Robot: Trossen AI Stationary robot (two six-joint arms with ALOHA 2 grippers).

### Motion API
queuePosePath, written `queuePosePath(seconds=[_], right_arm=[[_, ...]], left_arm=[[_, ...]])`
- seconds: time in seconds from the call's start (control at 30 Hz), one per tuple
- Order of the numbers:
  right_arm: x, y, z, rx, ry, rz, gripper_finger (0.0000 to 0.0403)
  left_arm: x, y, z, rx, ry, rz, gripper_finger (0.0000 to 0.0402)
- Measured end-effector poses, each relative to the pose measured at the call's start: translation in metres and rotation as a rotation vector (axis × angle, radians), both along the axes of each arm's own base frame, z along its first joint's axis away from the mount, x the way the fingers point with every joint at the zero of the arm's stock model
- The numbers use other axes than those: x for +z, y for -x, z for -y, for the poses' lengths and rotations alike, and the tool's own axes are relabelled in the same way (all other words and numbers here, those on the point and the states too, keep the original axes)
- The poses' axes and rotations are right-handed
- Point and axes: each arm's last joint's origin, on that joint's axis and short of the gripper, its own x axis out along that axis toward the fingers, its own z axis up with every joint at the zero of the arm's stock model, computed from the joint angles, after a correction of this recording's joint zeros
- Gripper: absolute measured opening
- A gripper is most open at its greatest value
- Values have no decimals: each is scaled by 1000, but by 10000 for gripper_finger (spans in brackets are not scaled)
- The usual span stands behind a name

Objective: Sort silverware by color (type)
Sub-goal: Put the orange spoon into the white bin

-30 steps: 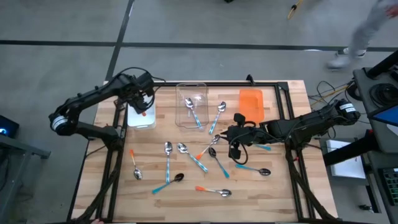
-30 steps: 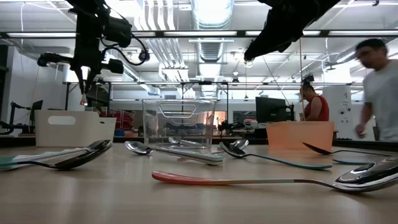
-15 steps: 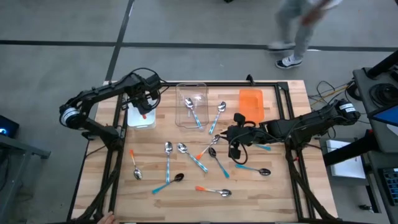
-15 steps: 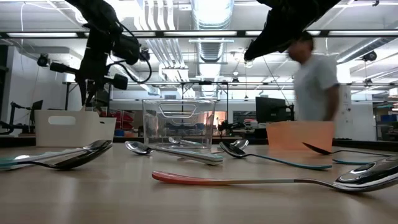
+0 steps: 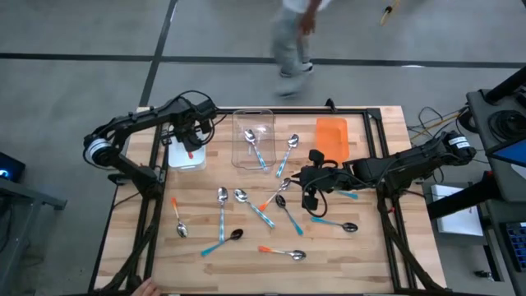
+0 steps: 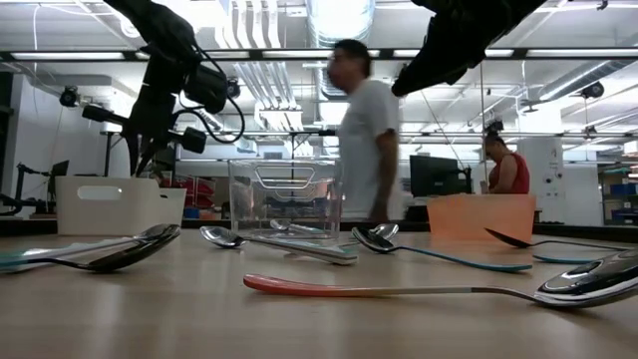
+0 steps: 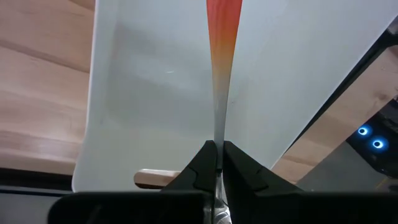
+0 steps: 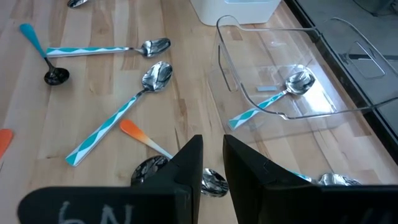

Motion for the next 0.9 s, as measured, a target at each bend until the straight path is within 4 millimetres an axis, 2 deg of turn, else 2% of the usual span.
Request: queuePosePath(seconds=[0.4,0.9], right_arm=[[0,0,0,0,0,-1,54],[0,0,0,0,1,-3,54]], left_arm=[[-9,-4,-3,3,45,-14,5],[-10,-5,-2,9,81,26,11]])
